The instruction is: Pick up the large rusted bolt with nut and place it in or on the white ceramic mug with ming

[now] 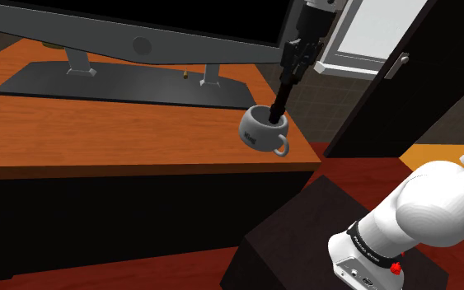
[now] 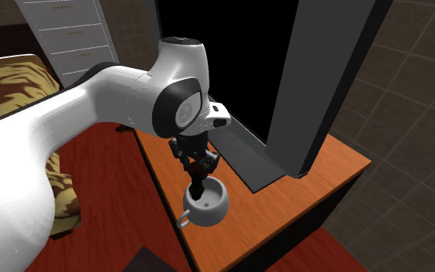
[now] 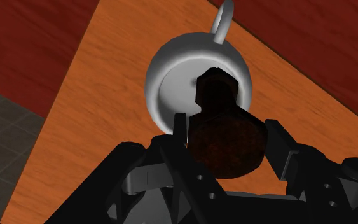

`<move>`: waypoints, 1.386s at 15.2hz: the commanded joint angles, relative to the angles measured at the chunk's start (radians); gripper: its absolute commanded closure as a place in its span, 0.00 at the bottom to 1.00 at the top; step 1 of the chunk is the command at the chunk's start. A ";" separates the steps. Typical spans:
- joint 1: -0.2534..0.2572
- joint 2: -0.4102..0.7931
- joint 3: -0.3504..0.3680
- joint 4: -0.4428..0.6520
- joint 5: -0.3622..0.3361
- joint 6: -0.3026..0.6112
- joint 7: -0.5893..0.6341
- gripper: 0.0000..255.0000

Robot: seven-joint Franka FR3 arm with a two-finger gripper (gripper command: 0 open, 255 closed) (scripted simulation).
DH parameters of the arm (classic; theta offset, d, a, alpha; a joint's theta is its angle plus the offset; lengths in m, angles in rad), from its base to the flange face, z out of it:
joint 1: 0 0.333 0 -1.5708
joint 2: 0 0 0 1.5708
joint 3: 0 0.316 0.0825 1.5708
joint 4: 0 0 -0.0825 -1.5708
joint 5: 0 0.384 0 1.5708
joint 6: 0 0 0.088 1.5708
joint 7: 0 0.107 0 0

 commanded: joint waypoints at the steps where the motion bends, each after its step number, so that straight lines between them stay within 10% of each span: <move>1: 0.000 0.000 0.000 -0.002 0.000 0.000 0.000 1.00; 4: 0.000 0.000 0.000 -0.002 0.000 0.000 0.000 1.00; 5: 0.000 0.000 0.000 -0.002 0.000 0.001 0.000 0.00; 21: -0.002 0.026 -0.003 0.149 -0.004 -0.125 0.003 0.00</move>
